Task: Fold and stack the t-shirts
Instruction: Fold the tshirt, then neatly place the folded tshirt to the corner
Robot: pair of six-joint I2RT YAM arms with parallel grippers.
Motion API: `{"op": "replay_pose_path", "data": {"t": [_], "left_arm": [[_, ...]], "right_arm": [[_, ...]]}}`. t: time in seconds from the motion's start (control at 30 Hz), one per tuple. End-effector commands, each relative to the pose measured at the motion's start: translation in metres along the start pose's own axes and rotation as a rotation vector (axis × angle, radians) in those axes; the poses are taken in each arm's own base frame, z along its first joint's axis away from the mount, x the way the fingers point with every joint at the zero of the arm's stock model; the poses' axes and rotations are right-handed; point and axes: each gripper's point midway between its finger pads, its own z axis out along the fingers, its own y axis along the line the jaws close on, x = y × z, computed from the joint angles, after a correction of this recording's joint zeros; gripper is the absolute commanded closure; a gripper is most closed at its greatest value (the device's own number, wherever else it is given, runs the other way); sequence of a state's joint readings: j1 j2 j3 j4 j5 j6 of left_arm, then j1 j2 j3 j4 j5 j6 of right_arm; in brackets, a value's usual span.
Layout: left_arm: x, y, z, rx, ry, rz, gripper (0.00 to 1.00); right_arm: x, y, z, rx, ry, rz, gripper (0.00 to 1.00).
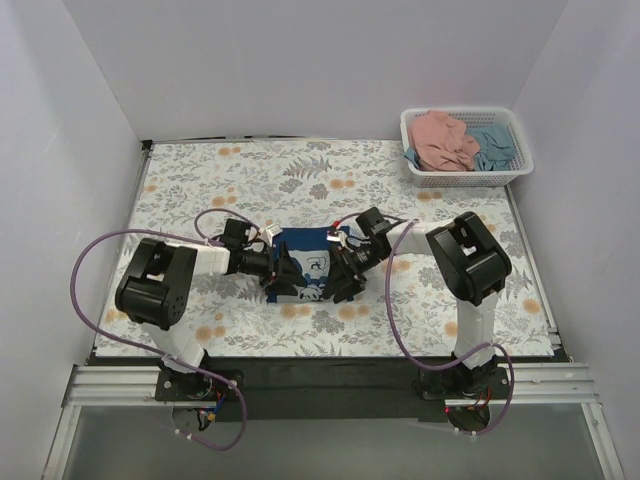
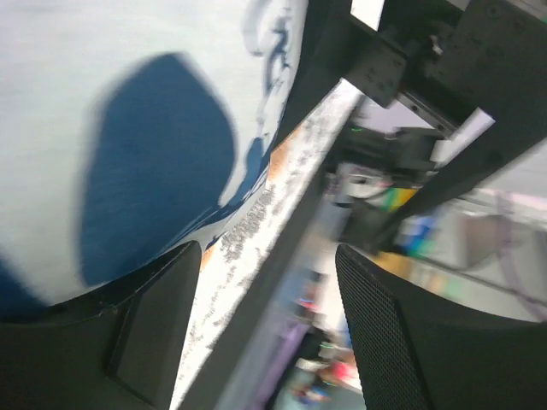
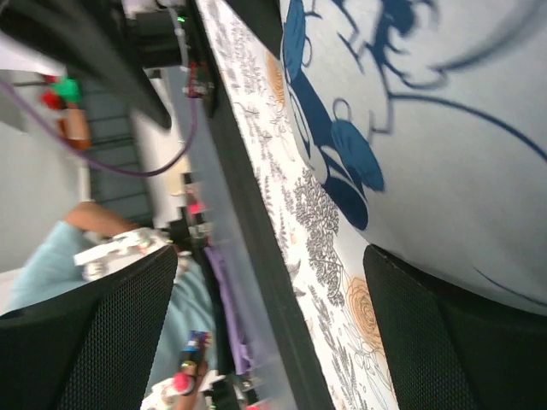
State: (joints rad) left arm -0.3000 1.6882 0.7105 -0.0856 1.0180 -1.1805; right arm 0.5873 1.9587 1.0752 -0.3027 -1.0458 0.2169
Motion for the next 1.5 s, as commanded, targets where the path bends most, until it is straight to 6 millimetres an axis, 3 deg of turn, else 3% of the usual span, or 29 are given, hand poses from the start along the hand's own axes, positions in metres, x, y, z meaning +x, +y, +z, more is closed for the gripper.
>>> {"op": "replay_pose_path", "data": {"t": [0.0,0.1,0.17,0.3,0.33,0.4,0.43,0.5,0.53,0.57,0.6,0.63,0.73,0.87,0.9,1.1,1.13,1.17,1.27,1.37,1.47], "left_arm": [[-0.01,0.048,-0.01,-0.073,-0.065,-0.162,0.36],[-0.02,0.07,-0.023,-0.07,-0.09,-0.26,0.37],[-0.02,0.073,-0.03,-0.059,-0.09,-0.267,0.37],[-0.024,0.046,-0.046,-0.006,-0.101,-0.159,0.37],[-0.029,0.032,-0.058,-0.025,-0.133,-0.115,0.36],[-0.048,0.026,-0.077,-0.158,-0.219,0.001,0.35],[-0.065,0.023,-0.099,-0.356,-0.362,0.097,0.35],[-0.078,0.004,-0.114,-0.49,-0.461,0.254,0.35],[-0.082,-0.019,-0.111,-0.568,-0.491,0.374,0.35],[-0.083,-0.028,-0.108,-0.604,-0.494,0.437,0.34],[-0.081,-0.034,-0.102,-0.62,-0.485,0.462,0.22],[-0.078,-0.05,-0.093,-0.616,-0.469,0.5,0.19],[-0.078,-0.051,-0.076,-0.69,-0.451,0.53,0.18],[-0.085,-0.051,-0.048,-0.749,-0.419,0.551,0.17],[-0.081,-0.04,-0.032,-0.773,-0.373,0.559,0.17],[-0.084,0.006,0.006,-0.9,-0.266,0.589,0.16],[-0.082,0.033,0.01,-0.971,-0.226,0.565,0.16],[-0.082,0.044,0.009,-1.007,-0.209,0.555,0.16],[-0.088,0.074,-0.004,-1.07,-0.165,0.515,0.17],[-0.099,0.096,-0.033,-1.098,-0.158,0.479,0.17],[-0.124,0.127,-0.08,-1.14,-0.148,0.418,0.17]], "right_arm": [[0.001,-0.034,-0.01,0.0,-0.045,0.07,0.04],[0.013,-0.044,-0.016,-0.012,-0.051,0.111,0.04],[0.015,-0.04,-0.018,-0.021,-0.054,0.096,0.04],[0.016,-0.014,-0.03,-0.049,-0.069,0.02,0.04],[0.005,0.001,-0.041,-0.043,-0.097,-0.047,0.04],[0.001,0.011,-0.06,-0.01,-0.119,-0.118,0.04],[-0.017,0.016,-0.077,0.075,-0.161,-0.249,0.04],[-0.031,0.005,-0.11,0.196,-0.231,-0.322,0.02],[-0.034,0.002,-0.127,0.261,-0.268,-0.325,0.02],[-0.037,-0.001,-0.142,0.295,-0.306,-0.323,0.02],[-0.04,-0.01,-0.165,0.333,-0.364,-0.29,0.02],[-0.04,-0.011,-0.179,0.372,-0.397,-0.277,0.02],[-0.038,-0.016,-0.215,0.45,-0.489,-0.239,0.02],[-0.032,-0.015,-0.227,0.505,-0.523,-0.246,0.02],[-0.029,-0.015,-0.225,0.495,-0.523,-0.238,0.02],[-0.026,-0.013,-0.229,0.535,-0.533,-0.243,0.02],[-0.026,-0.014,-0.23,0.545,-0.535,-0.244,0.02],[-0.026,-0.014,-0.231,0.547,-0.534,-0.242,0.02],[-0.028,-0.016,-0.234,0.56,-0.532,-0.236,0.02],[-0.028,-0.019,-0.233,0.56,-0.524,-0.233,0.02],[-0.029,-0.02,-0.232,0.551,-0.519,-0.23,0.02]]}}
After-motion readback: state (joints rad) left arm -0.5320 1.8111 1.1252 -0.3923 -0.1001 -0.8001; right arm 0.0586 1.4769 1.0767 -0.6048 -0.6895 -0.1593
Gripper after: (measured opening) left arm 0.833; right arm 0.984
